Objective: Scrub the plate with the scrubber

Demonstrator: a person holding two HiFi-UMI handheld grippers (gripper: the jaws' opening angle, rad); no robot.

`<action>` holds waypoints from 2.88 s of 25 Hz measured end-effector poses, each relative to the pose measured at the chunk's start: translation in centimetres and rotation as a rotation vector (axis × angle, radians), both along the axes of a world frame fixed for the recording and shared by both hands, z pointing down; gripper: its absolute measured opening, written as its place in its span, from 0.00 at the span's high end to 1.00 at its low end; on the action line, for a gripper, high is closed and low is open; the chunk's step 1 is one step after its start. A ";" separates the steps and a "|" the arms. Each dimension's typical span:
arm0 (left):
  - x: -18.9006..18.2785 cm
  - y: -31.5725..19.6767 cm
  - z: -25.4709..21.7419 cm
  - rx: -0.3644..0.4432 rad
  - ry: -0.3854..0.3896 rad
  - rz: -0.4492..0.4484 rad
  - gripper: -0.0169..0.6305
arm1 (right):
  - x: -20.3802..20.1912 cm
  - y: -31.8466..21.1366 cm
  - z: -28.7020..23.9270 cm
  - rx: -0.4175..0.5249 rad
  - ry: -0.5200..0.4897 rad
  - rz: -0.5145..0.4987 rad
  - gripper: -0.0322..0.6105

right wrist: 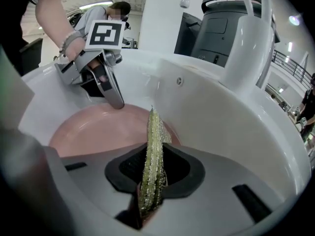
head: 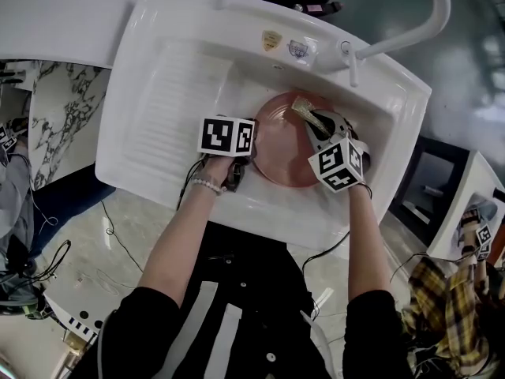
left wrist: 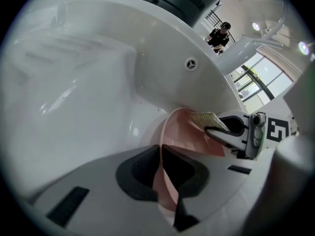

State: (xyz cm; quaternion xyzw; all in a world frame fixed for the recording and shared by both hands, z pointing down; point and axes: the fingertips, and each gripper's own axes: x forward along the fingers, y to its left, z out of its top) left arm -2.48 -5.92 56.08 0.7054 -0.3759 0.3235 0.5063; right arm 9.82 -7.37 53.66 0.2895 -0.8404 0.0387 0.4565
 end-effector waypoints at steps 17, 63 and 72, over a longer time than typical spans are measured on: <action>-0.1 -0.1 0.0 0.007 -0.003 -0.005 0.94 | -3.3 4.0 1.6 -0.155 -0.077 -0.167 0.84; -0.4 -0.4 -1.3 0.055 -0.010 -0.002 0.94 | -2.1 2.1 -2.2 -0.081 -0.088 -0.111 0.84; -0.5 -0.4 -1.5 0.064 -0.017 -0.004 0.94 | -0.8 -0.3 0.5 -0.046 -0.005 -0.076 0.84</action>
